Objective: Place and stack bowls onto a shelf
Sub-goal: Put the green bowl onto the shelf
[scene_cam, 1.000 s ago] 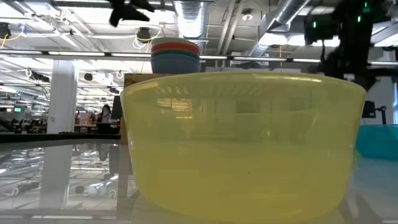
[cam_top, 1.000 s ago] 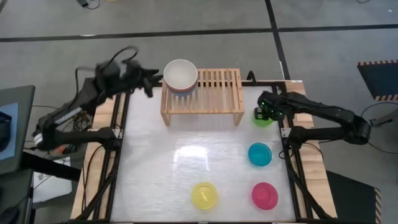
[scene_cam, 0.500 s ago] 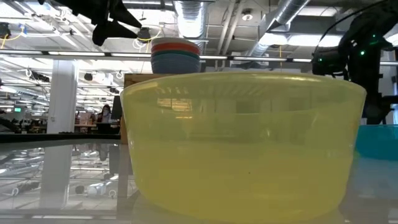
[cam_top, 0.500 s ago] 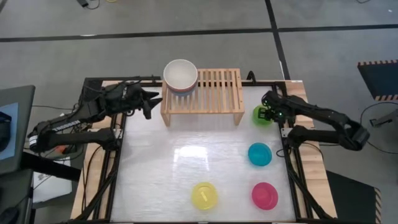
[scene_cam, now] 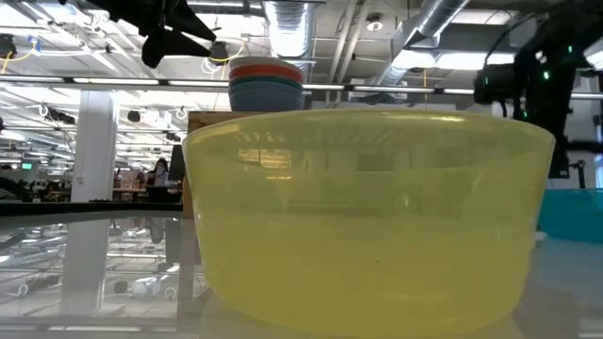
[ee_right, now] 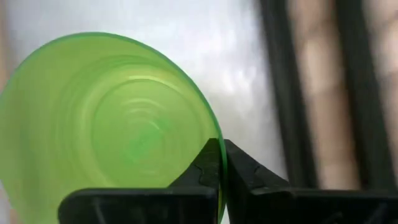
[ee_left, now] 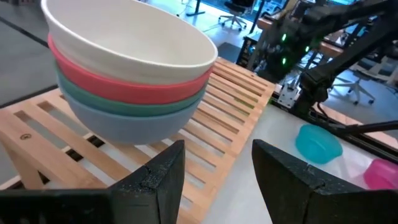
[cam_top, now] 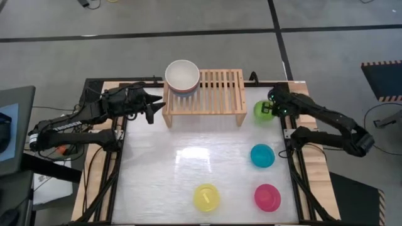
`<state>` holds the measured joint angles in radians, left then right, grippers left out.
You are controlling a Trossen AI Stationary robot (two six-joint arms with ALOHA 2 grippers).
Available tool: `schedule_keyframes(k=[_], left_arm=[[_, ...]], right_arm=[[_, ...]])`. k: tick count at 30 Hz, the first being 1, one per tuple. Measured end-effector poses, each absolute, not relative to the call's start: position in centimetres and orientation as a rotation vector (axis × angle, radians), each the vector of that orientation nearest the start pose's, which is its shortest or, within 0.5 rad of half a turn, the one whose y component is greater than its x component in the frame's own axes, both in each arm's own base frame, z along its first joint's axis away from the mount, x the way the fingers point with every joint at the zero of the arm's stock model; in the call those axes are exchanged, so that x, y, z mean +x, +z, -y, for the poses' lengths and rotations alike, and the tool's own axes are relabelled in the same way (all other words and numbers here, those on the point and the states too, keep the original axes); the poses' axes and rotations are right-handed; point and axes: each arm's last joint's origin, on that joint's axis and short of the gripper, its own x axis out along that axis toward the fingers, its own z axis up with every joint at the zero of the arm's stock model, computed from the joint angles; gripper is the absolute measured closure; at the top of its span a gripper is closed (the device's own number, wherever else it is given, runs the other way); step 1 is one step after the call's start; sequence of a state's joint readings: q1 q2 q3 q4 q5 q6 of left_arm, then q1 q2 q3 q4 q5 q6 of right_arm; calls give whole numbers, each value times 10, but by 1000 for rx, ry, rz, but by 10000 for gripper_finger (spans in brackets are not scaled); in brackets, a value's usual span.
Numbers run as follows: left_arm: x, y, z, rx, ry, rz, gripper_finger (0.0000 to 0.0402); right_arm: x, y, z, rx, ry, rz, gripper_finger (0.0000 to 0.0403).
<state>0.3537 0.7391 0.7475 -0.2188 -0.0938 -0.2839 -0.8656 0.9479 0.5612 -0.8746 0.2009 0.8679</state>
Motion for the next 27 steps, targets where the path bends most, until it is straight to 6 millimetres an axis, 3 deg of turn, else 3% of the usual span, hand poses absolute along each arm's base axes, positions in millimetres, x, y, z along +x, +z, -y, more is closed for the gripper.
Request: schedule_keyframes(k=[6, 12, 16, 21, 27], left_arm=[[153, 323, -60, -302, 490, -144, 230], [156, 321, -61, -265, 489, -168, 230], [161, 317, -63, -227, 494, -203, 230], [168, 312, -65, -216, 495, -239, 230], [172, 308, -67, -286, 495, -252, 230]], right_arm=[[86, 267, 124, 868, -1624, -510, 380], [105, 331, 154, 807, -1417, -268, 380], [125, 333, 163, 839, -1343, -451, 380], [171, 346, 167, 821, -1124, -425, 380], [214, 348, 176, 804, -1063, -551, 380]])
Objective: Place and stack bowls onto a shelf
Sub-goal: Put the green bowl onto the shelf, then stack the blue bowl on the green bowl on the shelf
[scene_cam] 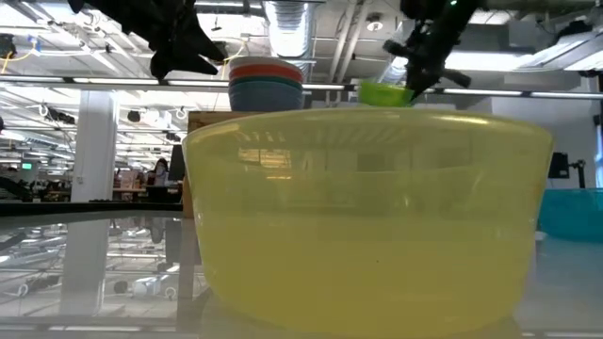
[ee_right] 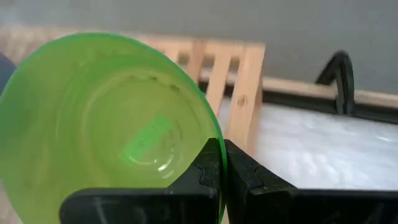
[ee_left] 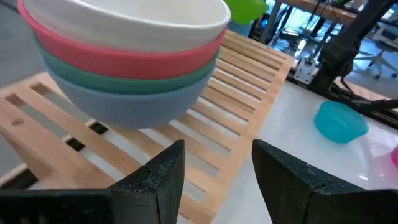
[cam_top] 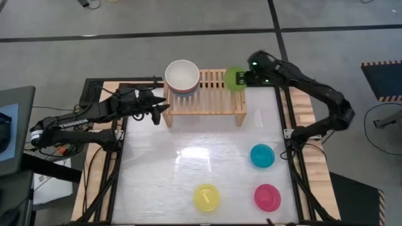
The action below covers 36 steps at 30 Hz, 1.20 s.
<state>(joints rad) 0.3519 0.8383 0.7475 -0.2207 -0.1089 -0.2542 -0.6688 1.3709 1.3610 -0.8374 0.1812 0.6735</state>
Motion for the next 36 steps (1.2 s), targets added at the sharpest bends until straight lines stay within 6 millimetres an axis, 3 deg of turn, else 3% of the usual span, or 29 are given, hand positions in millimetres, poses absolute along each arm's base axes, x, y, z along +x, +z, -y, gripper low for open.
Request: schedule_keyframes(k=[4, 10, 17, 22, 26, 30, 36], left_arm=[[172, 308, -67, -316, 496, -244, 230], [172, 307, -66, -326, 497, -247, 230], [171, 304, -66, -355, 505, -279, 230], [171, 304, -66, -352, 503, -280, 230], [171, 304, -66, -357, 503, -279, 230], [172, 304, -64, -363, 500, -276, 230], [176, 308, -58, -344, 476, -233, 230]], right_arm=[[238, 338, 184, 810, -1015, -692, 371], [256, 334, 195, 804, -971, -748, 296], [242, 357, 187, 772, -982, -690, 210], [213, 378, 157, 740, -1051, -710, 183], [195, 378, 121, 743, -1071, -748, 184], [182, 353, 85, 785, -1035, -802, 196], [166, 290, 38, 765, -925, -1003, 210]])
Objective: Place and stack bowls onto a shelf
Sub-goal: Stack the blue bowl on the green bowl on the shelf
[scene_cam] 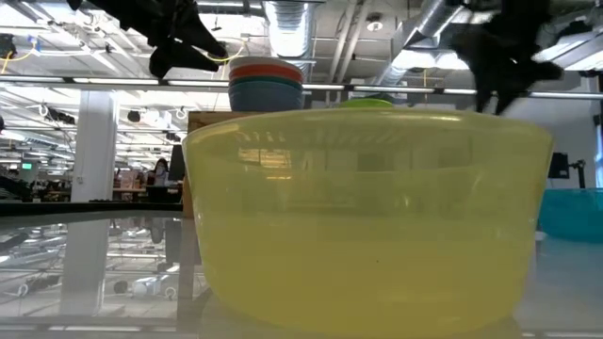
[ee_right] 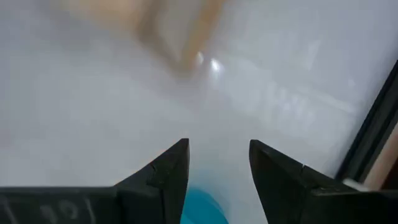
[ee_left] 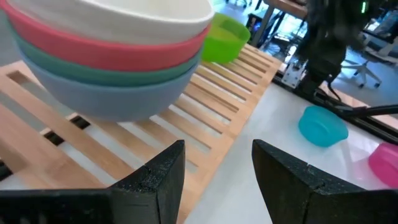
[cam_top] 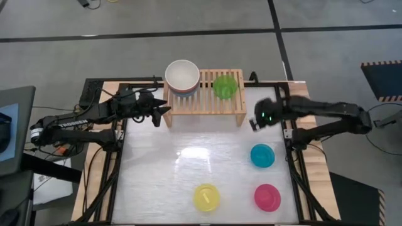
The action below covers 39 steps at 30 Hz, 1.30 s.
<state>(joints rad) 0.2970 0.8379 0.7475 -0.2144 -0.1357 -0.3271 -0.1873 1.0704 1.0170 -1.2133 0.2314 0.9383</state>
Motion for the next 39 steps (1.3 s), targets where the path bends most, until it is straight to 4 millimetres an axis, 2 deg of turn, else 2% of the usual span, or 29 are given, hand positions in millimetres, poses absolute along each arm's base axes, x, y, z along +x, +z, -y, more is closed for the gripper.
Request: schedule_keyframes(k=[5, 9, 17, 21, 27, 30, 36, 39], left_arm=[[176, 309, -57, -313, 475, -237, 230], [176, 309, -56, -339, 451, -235, 230], [178, 308, -50, -380, 404, -244, 230], [179, 308, -46, -369, 420, -243, 230], [179, 308, -43, -368, 446, -236, 230], [179, 308, -43, -369, 454, -236, 230], [179, 307, -44, -358, 465, -243, 230], [179, 307, -44, -341, 475, -245, 230]], right_arm=[[155, 234, 16, 728, -838, -1230, 211], [151, 202, 5, 777, -760, -1307, 211], [149, 173, -7, 807, -660, -1339, 213], [143, 163, -7, 803, -681, -1370, 245], [143, 164, -8, 852, -663, -1374, 375], [147, 176, -9, 876, -655, -1356, 378], [158, 217, -8, 840, -602, -1273, 379], [161, 221, -3, 822, -588, -1256, 379]])
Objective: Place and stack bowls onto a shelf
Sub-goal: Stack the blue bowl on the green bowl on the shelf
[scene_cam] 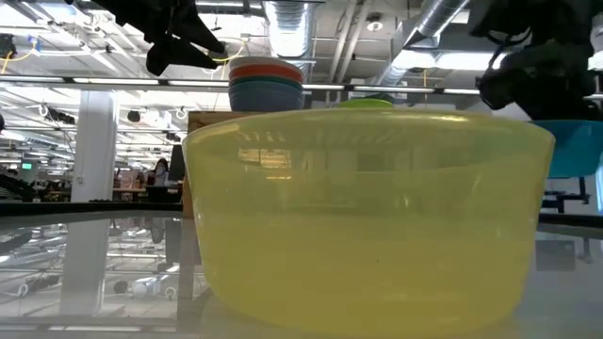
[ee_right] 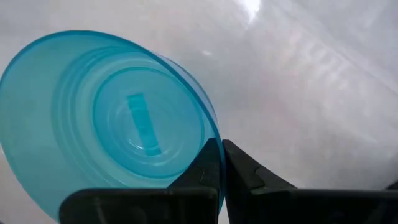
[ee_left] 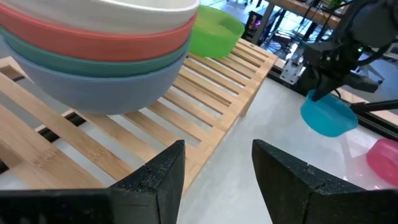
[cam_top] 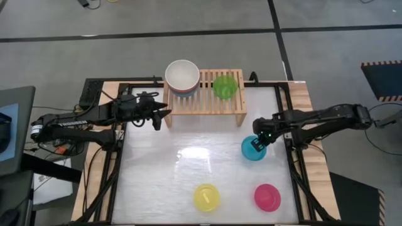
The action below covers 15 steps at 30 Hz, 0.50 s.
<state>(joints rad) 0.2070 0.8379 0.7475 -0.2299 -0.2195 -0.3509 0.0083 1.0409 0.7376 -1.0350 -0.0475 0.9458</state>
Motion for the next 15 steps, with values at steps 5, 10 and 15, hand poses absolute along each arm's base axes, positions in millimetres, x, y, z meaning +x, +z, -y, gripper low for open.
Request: schedule_keyframes(k=[5, 10, 15], left_arm=[[179, 308, -44, -355, 476, -229, 230], [194, 310, -32, -413, 362, -180, 231], [229, 317, -17, -380, 285, -177, 246]], right_arm=[[167, 208, 4, 842, -614, -1248, 379], [194, 233, -1, 829, -464, -1016, 379], [213, 270, 2, 670, -575, -812, 379]])
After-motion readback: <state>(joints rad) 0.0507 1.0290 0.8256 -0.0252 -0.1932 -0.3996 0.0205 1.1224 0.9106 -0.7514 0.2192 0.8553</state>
